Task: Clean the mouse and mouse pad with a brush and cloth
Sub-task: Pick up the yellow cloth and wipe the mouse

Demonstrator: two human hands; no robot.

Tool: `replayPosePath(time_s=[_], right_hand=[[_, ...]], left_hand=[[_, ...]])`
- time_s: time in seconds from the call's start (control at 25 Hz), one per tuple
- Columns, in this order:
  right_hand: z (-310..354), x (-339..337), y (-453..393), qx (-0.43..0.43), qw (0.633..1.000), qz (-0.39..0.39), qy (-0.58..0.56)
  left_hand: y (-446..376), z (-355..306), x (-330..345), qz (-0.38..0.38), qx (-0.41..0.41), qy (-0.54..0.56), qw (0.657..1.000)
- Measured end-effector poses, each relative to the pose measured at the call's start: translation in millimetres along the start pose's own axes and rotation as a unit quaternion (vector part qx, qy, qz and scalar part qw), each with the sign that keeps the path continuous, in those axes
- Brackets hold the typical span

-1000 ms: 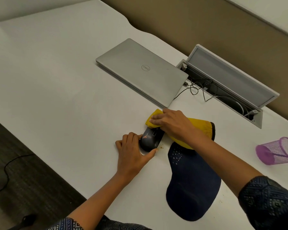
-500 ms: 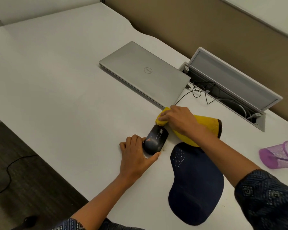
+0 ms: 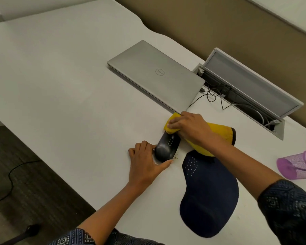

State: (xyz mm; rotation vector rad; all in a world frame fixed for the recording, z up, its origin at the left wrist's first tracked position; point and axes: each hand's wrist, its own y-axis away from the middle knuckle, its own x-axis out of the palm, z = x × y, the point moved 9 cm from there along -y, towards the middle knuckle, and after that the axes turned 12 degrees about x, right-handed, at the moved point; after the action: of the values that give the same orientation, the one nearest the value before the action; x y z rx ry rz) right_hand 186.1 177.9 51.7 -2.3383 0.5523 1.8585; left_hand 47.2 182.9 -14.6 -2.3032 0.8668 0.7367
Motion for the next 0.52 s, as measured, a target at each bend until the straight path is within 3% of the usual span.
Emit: replayPosePath(time_s=[0.08,0.16,0.28,0.36,0.52], right_hand=[[11,-18,12,-0.034,0.997,-0.050,-0.037],[45,-25,41,-0.141,0.987,-0.082,-0.002],[70,-10,65,-0.211,0.972,-0.063,0.083],[53,-7,51,-0.168,0.980,-0.061,0.083],[-4,0,18,-0.004,0.997,-0.033,-0.064]], left_hand=[[0,2,-1,0.003,-0.015,0.015,1.000],[-2,2,0,0.008,-0.025,0.024,0.999],[-1,4,0,-0.001,-0.028,0.019,0.999],[-2,4,1,0.004,-0.022,0.006,1.000],[-1,6,-1,-0.011,-0.026,0.007,1.000]])
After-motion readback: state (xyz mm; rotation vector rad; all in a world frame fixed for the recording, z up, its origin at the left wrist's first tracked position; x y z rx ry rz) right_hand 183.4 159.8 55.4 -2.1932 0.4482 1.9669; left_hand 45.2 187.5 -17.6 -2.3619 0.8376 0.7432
